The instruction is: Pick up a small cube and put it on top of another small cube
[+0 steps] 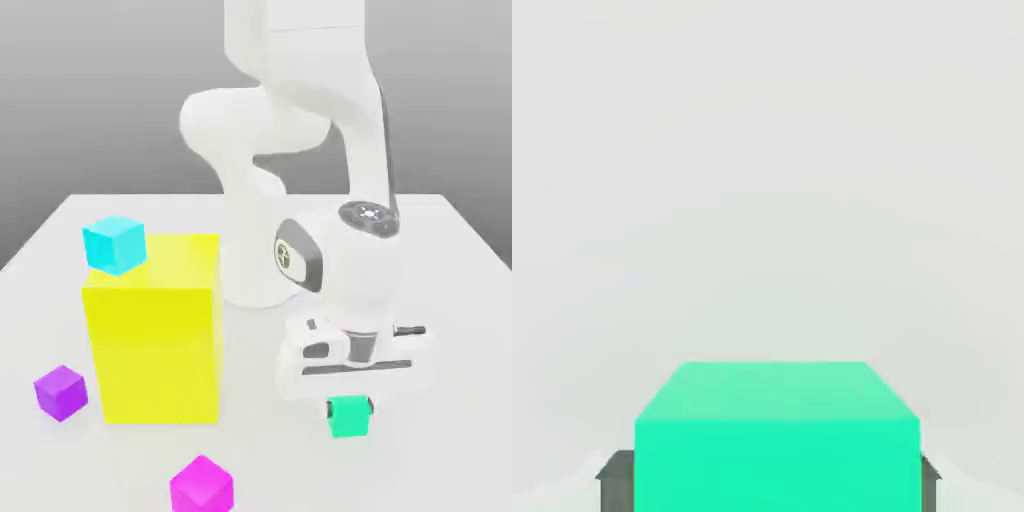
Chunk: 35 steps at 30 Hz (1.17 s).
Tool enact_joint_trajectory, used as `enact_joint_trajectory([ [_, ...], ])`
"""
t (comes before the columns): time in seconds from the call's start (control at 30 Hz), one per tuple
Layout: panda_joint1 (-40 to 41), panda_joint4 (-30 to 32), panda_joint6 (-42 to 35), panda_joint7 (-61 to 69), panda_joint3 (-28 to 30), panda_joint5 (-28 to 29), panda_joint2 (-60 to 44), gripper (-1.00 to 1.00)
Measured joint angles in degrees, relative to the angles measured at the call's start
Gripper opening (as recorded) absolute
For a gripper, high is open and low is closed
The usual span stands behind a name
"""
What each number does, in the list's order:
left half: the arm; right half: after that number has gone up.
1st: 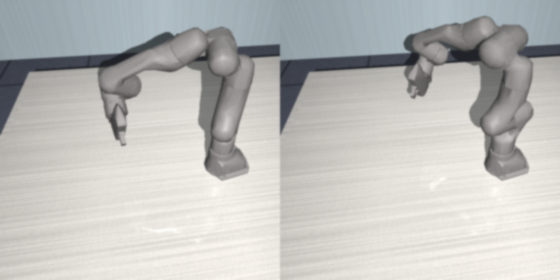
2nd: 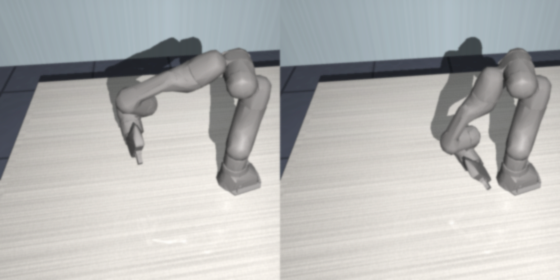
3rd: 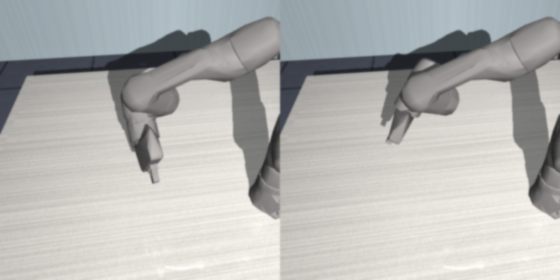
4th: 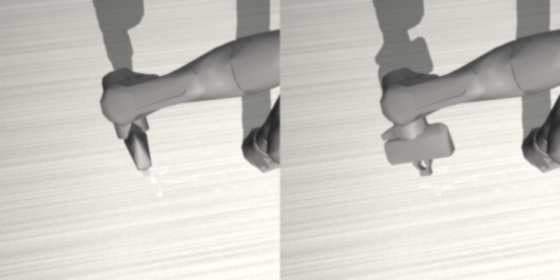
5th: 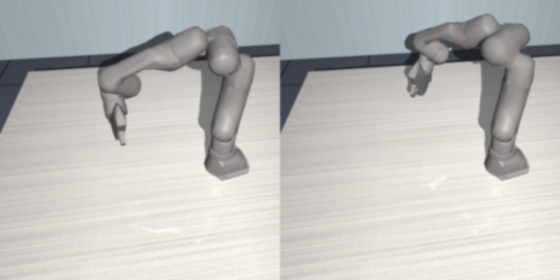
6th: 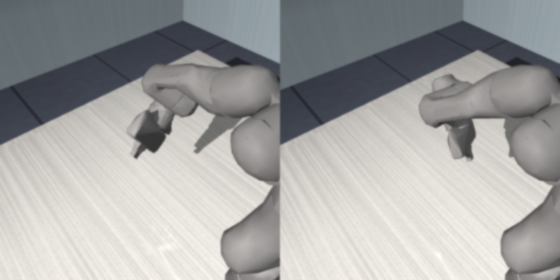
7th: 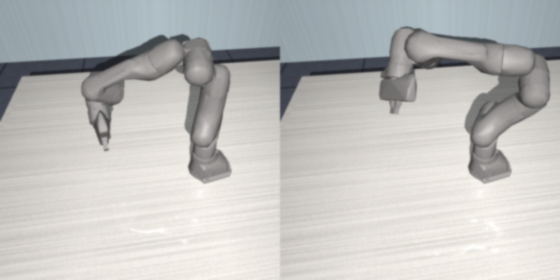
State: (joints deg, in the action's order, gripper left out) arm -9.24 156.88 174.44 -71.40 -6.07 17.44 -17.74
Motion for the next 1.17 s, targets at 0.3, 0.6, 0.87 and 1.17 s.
enact_joint_trajectory([
  [0.3, 5.7, 1.4, -5.6, 5.5, -7.5, -7.6, 7.5, -1.00],
  [0.6, 11.4, -1.8, -14.8, 8.3, -7.6, -14.6, 13.1, -1.00],
  [0.87, 19.8, -15.9, -25.3, 1.9, 0.6, -16.2, 9.6, -1.00],
  [1.17, 20.1, -18.2, -18.0, 0.0, 2.7, -14.9, -0.1, 1.00],
])
